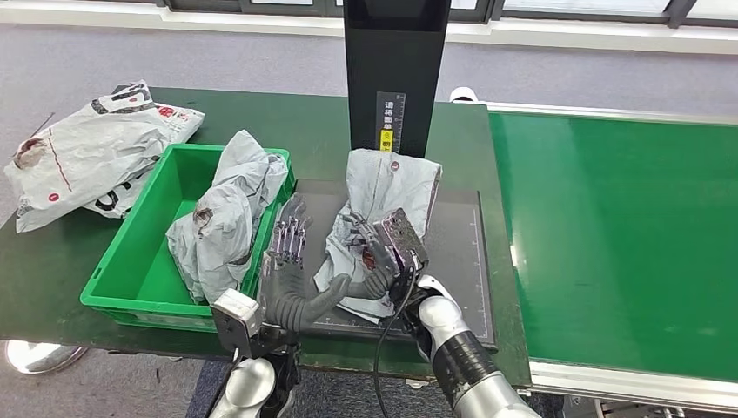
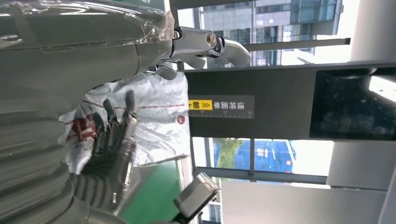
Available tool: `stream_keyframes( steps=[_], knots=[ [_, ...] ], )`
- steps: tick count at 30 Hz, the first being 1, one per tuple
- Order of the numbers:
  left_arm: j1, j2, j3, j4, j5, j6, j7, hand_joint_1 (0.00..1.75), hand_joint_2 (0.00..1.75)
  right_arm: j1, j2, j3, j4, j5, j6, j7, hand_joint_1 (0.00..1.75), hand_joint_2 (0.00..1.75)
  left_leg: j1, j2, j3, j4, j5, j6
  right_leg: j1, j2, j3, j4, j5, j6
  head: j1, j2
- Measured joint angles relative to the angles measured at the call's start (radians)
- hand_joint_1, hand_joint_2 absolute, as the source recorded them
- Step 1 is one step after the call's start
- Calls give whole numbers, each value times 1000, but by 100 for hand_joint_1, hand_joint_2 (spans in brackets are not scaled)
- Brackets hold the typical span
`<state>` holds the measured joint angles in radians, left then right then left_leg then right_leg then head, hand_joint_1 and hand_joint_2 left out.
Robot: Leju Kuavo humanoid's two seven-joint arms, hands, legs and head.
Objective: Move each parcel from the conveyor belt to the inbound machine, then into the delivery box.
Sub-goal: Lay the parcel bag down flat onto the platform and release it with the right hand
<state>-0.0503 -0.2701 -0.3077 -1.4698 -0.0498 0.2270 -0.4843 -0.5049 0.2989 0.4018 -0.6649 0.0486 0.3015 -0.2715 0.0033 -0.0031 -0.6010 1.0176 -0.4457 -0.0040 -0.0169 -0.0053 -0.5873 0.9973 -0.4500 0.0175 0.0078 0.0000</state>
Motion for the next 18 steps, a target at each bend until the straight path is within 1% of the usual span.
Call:
stream_keyframes(
  steps=[5, 7, 9, 11, 14, 18],
  knots=[
    [-27, 4, -2, 34, 26, -6, -25, 0, 175, 4, -2, 23, 4, -17, 42, -19, 0, 175, 0, 0, 0, 0, 0, 0, 0, 0, 0, 0, 0, 0, 0, 0],
    [-31, 7, -3, 46, 36, -6, -37, 0, 175, 13, -4, 27, -5, -16, 43, -22, 0, 175, 0, 0, 0, 0, 0, 0, 0, 0, 0, 0, 0, 0, 0, 0],
    [-33, 13, -6, 56, 44, 1, -49, 0, 175, 27, -7, 28, -27, -8, 23, -19, 0, 175, 0, 0, 0, 0, 0, 0, 0, 0, 0, 0, 0, 0, 0, 0],
    [-33, 21, -10, 64, 49, 18, -57, 0, 175, 42, -11, 28, -61, 8, -16, -10, 0, 175, 0, 0, 0, 0, 0, 0, 0, 0, 0, 0, 0, 0, 0, 0],
    [-29, 34, -12, 61, 48, 58, -59, 0, 175, 58, -17, 28, -130, 44, -98, 15, 0, 175, 0, 1, 0, 0, 0, 0, 0, 0, -1, 0, 0, 0, 0, 0],
    [-9, 58, -12, 17, 47, 86, -31, 0, 175, 109, -31, 29, -293, 87, -236, 64, 0, 175, 0, -1, -1, 0, 0, 0, 0, -1, -1, 0, 0, 0, 0, 0]
  ],
)
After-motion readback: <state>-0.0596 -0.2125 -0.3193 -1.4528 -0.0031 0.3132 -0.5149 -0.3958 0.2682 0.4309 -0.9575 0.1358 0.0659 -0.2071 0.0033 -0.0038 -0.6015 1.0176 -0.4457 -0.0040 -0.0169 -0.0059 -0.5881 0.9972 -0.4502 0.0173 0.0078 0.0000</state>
